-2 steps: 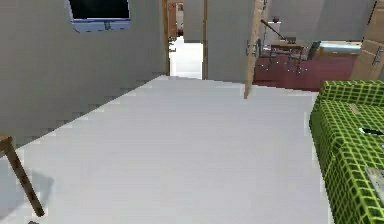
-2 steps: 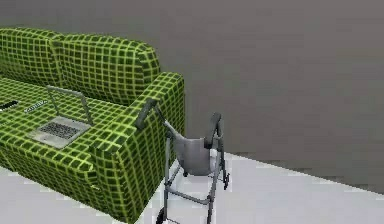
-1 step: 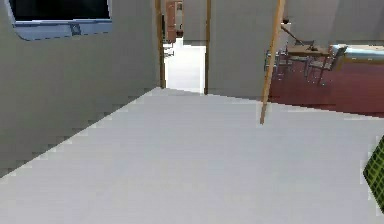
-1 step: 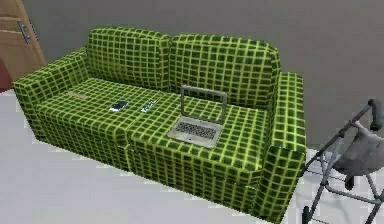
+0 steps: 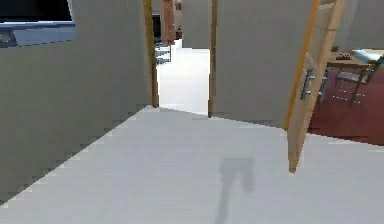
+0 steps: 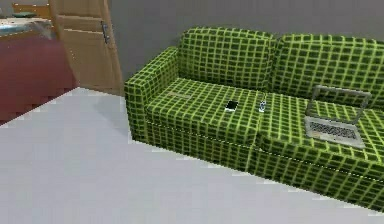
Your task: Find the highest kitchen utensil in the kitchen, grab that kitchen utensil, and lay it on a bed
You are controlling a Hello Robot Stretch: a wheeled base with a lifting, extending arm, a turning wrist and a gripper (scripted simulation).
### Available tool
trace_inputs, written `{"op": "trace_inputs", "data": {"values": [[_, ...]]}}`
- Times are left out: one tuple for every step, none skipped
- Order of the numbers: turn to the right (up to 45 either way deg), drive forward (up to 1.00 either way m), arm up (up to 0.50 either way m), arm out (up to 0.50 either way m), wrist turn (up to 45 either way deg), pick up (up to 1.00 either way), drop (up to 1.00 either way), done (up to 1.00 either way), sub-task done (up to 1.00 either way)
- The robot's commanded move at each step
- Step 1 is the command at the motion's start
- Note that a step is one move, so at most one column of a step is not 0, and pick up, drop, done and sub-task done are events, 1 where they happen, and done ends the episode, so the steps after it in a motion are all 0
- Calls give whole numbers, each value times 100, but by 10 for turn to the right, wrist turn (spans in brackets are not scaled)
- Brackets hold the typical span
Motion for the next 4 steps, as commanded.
{"op": "trace_inputs", "data": {"values": [[0,100,0,0,0,0,0,0,0],[-30,0,0,0,0,0,0,0,0],[0,100,0,0,0,0,0,0,0],[0,65,0,0,0,0,0,0,0]]}}
